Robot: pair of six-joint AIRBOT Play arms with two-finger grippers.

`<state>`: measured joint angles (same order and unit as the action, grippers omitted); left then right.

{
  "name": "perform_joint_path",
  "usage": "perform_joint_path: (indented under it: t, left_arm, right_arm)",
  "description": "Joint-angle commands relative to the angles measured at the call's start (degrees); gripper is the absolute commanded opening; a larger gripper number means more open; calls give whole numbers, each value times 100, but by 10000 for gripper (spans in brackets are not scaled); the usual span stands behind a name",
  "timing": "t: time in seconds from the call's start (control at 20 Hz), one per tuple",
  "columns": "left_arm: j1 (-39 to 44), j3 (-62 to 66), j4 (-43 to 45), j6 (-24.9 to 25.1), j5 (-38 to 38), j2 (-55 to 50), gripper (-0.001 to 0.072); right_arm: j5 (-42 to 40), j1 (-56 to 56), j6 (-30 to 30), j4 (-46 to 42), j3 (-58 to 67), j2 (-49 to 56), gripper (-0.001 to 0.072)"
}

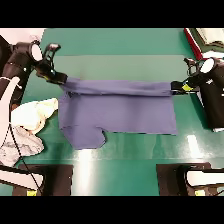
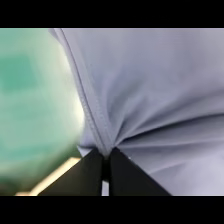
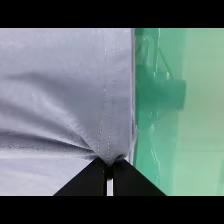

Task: Fold the shirts.

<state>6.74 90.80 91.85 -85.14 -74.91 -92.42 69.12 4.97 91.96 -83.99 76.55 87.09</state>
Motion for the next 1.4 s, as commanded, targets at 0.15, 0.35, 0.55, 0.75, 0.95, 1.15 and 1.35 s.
perform_joint_path:
  t: [0.15, 0.35, 0.55, 0.75, 0.95, 1.15, 1.35]
  left_arm:
    - [-11, -479, -240, -37, -634, -2, 314]
    - [-11, -455, -181, -46, -925, 70, 494]
    - [-11, -763, -205, -365, -940, 804, 493]
    - [-7, -2603, -369, -1045, -354, 2312, 493]
    - [-7, -4527, -1272, -1355, 103, 3637, 493]
    - [-4, -5504, -2035, -1344, 184, 4144, 492]
    - [-7, -6059, -2199, -1346, 428, 4183, 492]
  right_arm:
    - [380, -92, 15, 44, -118, -4, 59]
    - [855, -92, -11, 42, -120, -101, 462]
    - [914, -85, -11, 42, -120, -769, 455]
    - [828, -87, -11, 44, -120, -1478, 454]
    - [769, -90, -9, 52, -118, -1722, 454]
    - [872, -87, -9, 455, -125, -1687, 454]
    - [872, -92, -9, 498, -125, -1687, 454]
